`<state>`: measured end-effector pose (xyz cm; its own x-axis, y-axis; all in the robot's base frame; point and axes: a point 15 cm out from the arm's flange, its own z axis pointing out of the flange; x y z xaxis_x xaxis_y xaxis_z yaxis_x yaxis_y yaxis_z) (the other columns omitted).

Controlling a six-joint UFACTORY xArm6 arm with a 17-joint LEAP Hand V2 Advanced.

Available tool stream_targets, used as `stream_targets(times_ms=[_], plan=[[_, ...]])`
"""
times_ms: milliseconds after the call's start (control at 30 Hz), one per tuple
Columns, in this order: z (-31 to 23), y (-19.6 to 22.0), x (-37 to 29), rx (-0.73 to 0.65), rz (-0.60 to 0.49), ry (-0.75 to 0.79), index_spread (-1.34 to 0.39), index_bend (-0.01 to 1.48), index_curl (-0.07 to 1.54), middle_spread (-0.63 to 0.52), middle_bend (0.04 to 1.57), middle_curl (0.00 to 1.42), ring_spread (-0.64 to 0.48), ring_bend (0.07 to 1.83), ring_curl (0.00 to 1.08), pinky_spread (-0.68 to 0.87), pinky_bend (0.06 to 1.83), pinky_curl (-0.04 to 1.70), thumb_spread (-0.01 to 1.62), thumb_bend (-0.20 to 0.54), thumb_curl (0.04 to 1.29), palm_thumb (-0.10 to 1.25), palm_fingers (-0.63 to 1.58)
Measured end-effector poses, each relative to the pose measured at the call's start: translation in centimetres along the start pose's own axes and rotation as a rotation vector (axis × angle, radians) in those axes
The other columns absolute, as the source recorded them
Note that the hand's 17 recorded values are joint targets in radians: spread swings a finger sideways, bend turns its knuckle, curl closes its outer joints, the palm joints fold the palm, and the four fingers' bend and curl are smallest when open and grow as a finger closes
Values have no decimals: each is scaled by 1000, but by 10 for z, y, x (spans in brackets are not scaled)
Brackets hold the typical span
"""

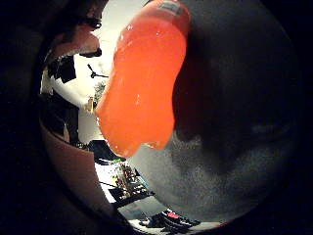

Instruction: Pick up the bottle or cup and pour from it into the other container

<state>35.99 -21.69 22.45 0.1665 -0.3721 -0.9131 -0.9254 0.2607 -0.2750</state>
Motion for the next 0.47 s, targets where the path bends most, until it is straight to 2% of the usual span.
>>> stream_targets(times_ms=[167,233,267,333,367,433,467], plan=[[-7,-4,-11,7,-30,23,-188,1158,789,-106,1383,713,-203,1405,655,-163,1604,501,735,-16,726,1109,1103],[-15,-5,-18,21,-45,43,-186,1151,791,-105,1388,711,-206,1395,667,-167,1588,525,731,-32,739,1069,1086],[-20,-5,-21,29,-51,51,-190,1104,784,-104,1371,704,-201,1392,664,-174,1572,529,721,-50,733,1015,1066],[-25,-3,-28,29,-51,57,-207,900,756,-100,1290,673,-189,1383,649,-227,1509,526,698,-49,709,923,957],[-25,-1,-32,20,-53,52,-215,866,753,-102,1268,666,-187,1378,644,-243,1494,523,698,-47,704,909,946],[-25,3,-47,0,-65,30,-254,577,699,-115,1118,628,-185,1371,609,-348,1393,494,746,-34,669,873,605],[-25,6,-53,-14,-72,25,-277,549,684,-120,1066,613,-179,1349,597,-338,1347,482,777,-30,657,873,503]])
